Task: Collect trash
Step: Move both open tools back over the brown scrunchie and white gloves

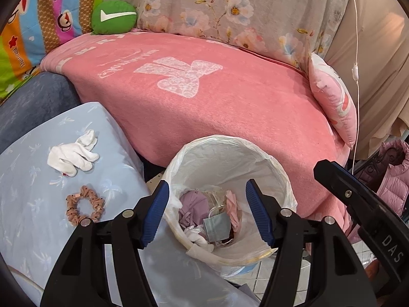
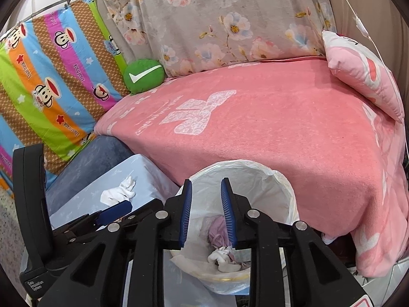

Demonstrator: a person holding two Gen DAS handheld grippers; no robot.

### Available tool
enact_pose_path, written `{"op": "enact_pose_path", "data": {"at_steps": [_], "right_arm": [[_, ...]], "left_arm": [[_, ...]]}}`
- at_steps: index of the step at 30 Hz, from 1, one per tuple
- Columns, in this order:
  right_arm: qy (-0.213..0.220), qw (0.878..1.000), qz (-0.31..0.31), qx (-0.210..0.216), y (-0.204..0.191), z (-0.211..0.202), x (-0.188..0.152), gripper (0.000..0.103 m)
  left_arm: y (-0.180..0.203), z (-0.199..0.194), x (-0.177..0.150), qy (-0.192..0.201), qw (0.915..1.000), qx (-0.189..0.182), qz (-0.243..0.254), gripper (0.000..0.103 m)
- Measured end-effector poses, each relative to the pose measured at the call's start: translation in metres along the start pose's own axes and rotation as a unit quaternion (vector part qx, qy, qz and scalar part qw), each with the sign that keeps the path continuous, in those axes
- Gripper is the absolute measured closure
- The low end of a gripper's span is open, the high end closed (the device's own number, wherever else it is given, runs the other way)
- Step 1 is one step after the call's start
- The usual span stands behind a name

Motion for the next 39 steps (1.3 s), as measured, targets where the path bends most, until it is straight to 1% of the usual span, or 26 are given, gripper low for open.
{"op": "enact_pose_path", "data": {"at_steps": [11, 14, 21, 22, 23, 26, 33, 39], "right_arm": [[-0.022, 0.999, -0.020, 0.014, -0.031, 0.006, -0.020, 0.076], [-0.026, 0.999, -0.027, 0.019, -0.041, 0.006, -0.025, 0.072], [-0.036, 0.998, -0.040, 0.025, -0.060, 0.010, -0.036, 0.070], [-0.037, 0.998, -0.040, 0.026, -0.061, 0.011, -0.036, 0.070], [-0.038, 0.998, -0.041, 0.027, -0.063, 0.012, -0.038, 0.069], [-0.043, 0.998, -0.045, 0.028, -0.068, 0.015, -0.042, 0.068], [-0.063, 0.996, -0.049, 0.030, -0.079, 0.031, -0.056, 0.068], [-0.079, 0.995, -0.057, 0.036, -0.092, 0.047, -0.066, 0.068]], "left_arm": [[-0.030, -0.015, -0.011, 0.004, 0.9995, 0.019, -0.025, 0.043], [-0.039, -0.017, -0.014, 0.004, 0.9991, 0.025, -0.033, 0.043], [-0.056, -0.023, -0.019, 0.004, 0.9982, 0.036, -0.048, 0.043], [-0.059, -0.023, -0.020, 0.004, 0.9980, 0.038, -0.051, 0.039], [-0.062, -0.024, -0.021, 0.004, 0.9976, 0.042, -0.054, 0.034], [-0.076, -0.024, -0.027, 0.004, 0.9962, 0.053, -0.068, 0.030], [-0.118, -0.016, -0.048, -0.018, 0.9907, 0.083, -0.106, 0.030], [-0.144, -0.007, -0.061, -0.035, 0.9855, 0.104, -0.129, 0.030]]}}
Point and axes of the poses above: each gripper's, at about its wrist camera, not at the fingertips, and z roughly the way its jaws point, y to its right, x to its top, the point moved 4 cm from there along z, roughly the way its jaws point, and after that the axes turned 7 degrees about z, right-handed, at the moved point
